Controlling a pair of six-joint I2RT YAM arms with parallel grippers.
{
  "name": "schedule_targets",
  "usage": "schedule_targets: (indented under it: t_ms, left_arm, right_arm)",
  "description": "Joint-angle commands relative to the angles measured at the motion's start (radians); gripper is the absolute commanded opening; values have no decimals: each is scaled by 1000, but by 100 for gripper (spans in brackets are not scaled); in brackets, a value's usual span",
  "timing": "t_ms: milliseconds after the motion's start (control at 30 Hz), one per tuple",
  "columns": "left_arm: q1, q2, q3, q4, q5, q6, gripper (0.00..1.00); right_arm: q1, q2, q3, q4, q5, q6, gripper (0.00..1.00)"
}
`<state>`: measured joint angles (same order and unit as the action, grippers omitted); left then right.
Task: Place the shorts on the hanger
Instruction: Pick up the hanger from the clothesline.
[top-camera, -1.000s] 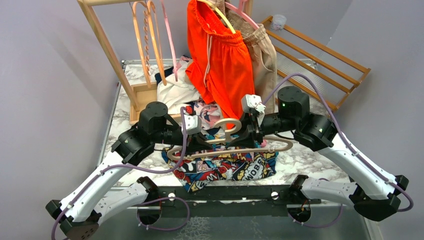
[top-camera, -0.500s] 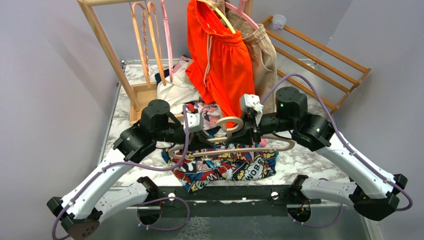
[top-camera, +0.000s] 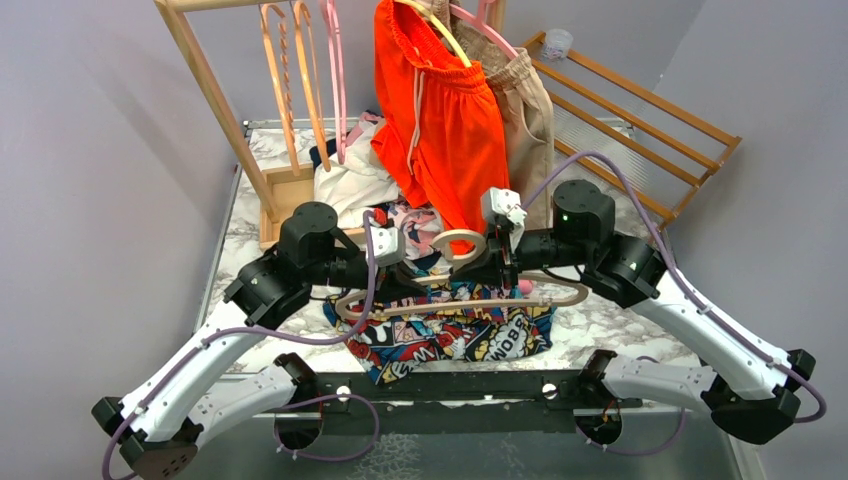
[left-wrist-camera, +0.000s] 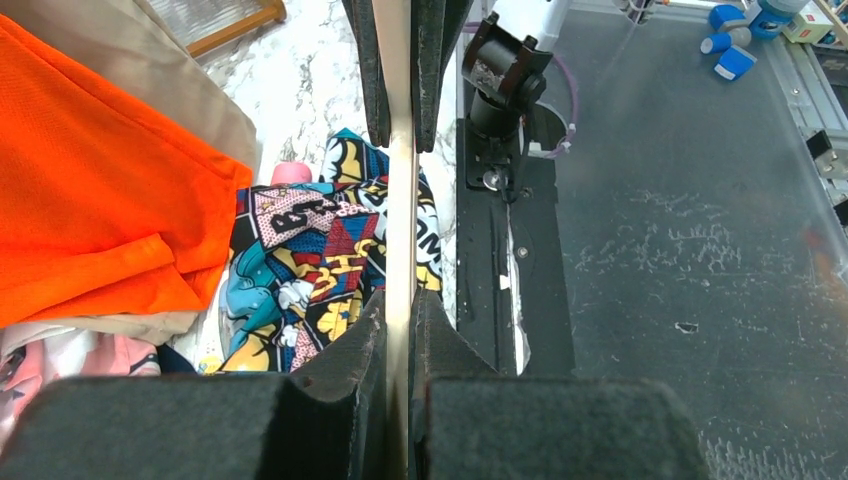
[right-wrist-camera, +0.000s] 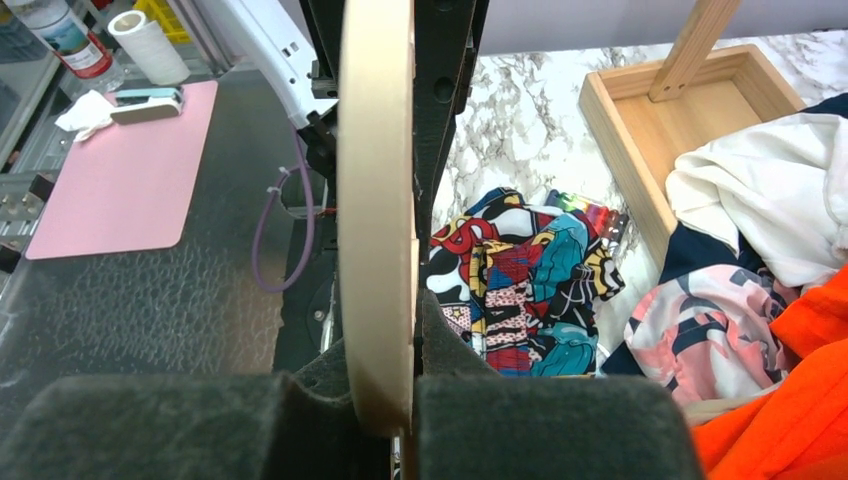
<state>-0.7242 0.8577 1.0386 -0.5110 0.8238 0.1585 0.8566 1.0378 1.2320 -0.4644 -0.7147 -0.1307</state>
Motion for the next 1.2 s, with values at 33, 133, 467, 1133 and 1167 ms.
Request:
schedule_targets:
  t_ms: [33,133,467,1133,1167]
  left_arm:
    - [2,-72,-28,112,-41,-25,5]
    - [2,-69,-39,120,-30,-32,19]
    - [2,-57,-27,122,-9,-32,33]
    - [2,-41,-38,122,-14,-6,0]
    - [2,-41,-38,122,-15,-6,0]
  right_arm:
    - [6,-86,-94,91,76,94,1]
    - [7,-132,-150,184,74,145,1]
    - [7,-146,-218,292,21,201,1]
    - [7,-141,-191,216,-50,149,6]
    - [7,-139,-181,190,-46,131,13]
